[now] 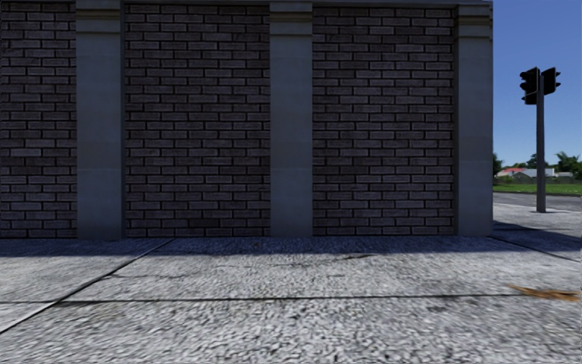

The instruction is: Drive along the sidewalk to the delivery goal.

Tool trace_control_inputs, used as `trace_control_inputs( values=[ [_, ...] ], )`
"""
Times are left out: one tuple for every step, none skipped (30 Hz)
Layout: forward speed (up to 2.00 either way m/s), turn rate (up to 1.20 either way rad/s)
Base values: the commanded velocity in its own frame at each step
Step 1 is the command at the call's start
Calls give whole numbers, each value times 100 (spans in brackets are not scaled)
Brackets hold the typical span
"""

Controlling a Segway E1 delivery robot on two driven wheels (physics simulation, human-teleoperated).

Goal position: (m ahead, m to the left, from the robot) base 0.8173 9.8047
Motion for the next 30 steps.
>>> trace_control_inputs(
  values=[
    [171, 0],
    [171, 0],
    [171, 2],
    [171, 11],
    [171, 24],
    [171, 34],
    [171, 44],
    [171, 57],
    [171, 63],
    [171, 71],
    [171, 79],
    [171, 85],
    [171, 85],
    [171, 92],
    [171, 95],
    [171, 96],
    [171, 96],
    [171, 96],
    [171, 96],
    [171, 96],
    [171, 96],
    [171, 96],
    [171, 96],
    [171, 96],
    [171, 96],
    [171, 96],
    [171, 96],
    [171, 96],
    [171, 96],
    [171, 96]
  ],
)
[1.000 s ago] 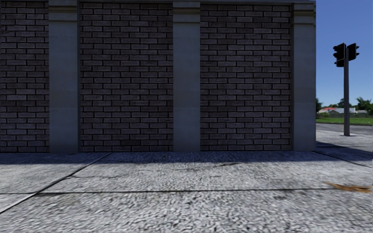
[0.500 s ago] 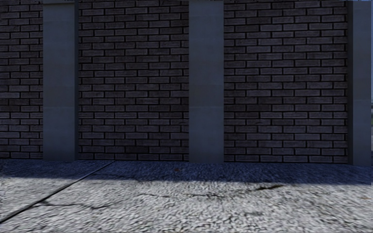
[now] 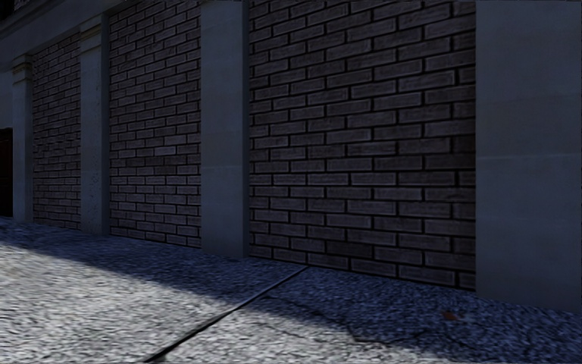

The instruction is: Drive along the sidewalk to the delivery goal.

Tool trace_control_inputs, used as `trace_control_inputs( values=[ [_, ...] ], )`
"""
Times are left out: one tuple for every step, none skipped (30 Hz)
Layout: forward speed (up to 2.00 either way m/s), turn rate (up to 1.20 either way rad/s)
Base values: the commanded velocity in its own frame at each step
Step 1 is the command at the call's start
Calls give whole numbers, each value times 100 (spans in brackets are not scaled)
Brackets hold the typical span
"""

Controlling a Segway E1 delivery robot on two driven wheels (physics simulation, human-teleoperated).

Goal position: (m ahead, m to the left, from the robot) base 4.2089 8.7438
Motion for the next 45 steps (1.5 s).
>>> trace_control_inputs(
  values=[
    [171, 96],
    [171, 96],
    [171, 96],
    [171, 96],
    [171, 96],
    [171, 96],
    [171, 96],
    [171, 96],
    [171, 96],
    [171, 96],
    [171, 96],
    [171, 96],
    [171, 96],
    [171, 96],
    [171, 96],
    [171, 96],
    [171, 96],
    [171, 96],
    [171, 96],
    [171, 96],
    [171, 96],
    [171, 96],
    [171, 96],
    [171, 96],
    [171, 96],
    [171, 92],
    [171, 87],
    [171, 87],
    [171, 81],
    [171, 69],
    [171, 55],
    [171, 29],
    [171, 4],
    [171, 4],
    [171, 0],
    [171, 0],
    [171, 0],
    [171, 0],
    [171, 0],
    [171, 0],
    [171, 0],
    [171, 0],
    [171, 0],
    [171, 0],
    [171, 0]
  ],
)
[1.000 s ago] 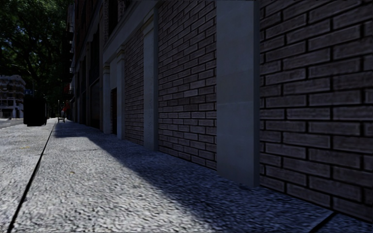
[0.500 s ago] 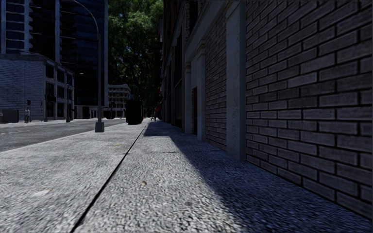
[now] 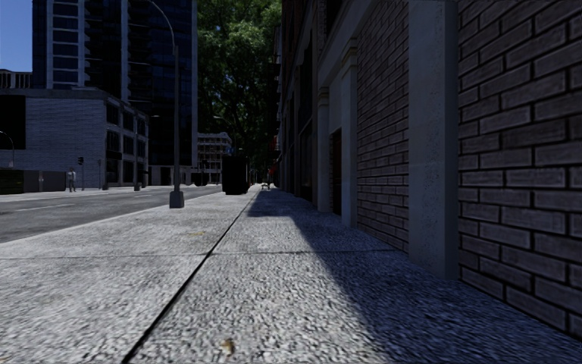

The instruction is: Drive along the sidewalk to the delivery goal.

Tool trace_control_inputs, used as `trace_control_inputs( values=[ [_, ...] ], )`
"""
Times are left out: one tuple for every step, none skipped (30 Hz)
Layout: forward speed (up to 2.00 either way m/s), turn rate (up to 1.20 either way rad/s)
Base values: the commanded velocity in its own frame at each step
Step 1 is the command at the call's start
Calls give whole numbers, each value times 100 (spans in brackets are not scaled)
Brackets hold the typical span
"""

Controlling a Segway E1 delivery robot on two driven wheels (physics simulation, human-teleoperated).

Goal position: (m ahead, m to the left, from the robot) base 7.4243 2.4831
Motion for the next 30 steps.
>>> trace_control_inputs(
  values=[
    [171, 0],
    [171, 0],
    [171, 0],
    [171, 0],
    [171, 0],
    [171, 0],
    [171, 0],
    [171, 0],
    [171, 0],
    [171, 0],
    [171, 0],
    [171, 13],
    [171, 31],
    [171, 47],
    [171, 59],
    [171, 59],
    [171, 66],
    [171, 68],
    [171, 70],
    [171, 72],
    [171, 74],
    [171, 74],
    [171, 75],
    [171, 75],
    [171, 77],
    [171, 78],
    [171, 78],
    [171, 78],
    [171, 78],
    [171, 78]
  ],
)
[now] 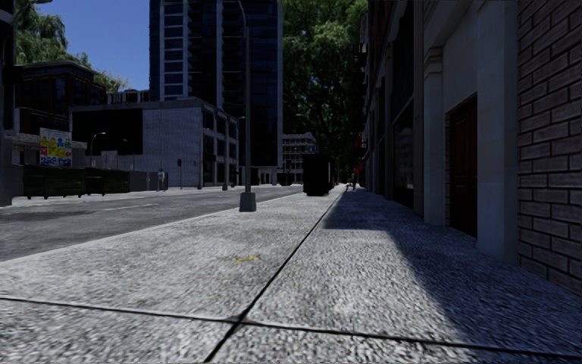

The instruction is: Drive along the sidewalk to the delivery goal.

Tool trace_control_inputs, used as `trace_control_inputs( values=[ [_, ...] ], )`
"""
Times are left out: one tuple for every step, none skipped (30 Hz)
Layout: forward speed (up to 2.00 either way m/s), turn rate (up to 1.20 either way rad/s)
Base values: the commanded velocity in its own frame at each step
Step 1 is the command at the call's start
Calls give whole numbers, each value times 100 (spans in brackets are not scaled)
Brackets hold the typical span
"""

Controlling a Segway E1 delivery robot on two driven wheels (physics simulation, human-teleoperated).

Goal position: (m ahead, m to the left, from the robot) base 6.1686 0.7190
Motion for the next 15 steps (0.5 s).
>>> trace_control_inputs(
  values=[
    [171, 78],
    [171, 29],
    [171, 18],
    [171, 14],
    [171, 4],
    [171, 0],
    [171, 0],
    [171, 0],
    [171, 0],
    [171, 0],
    [171, 0],
    [171, 0],
    [171, 0],
    [171, 0],
    [171, 0]
  ],
)
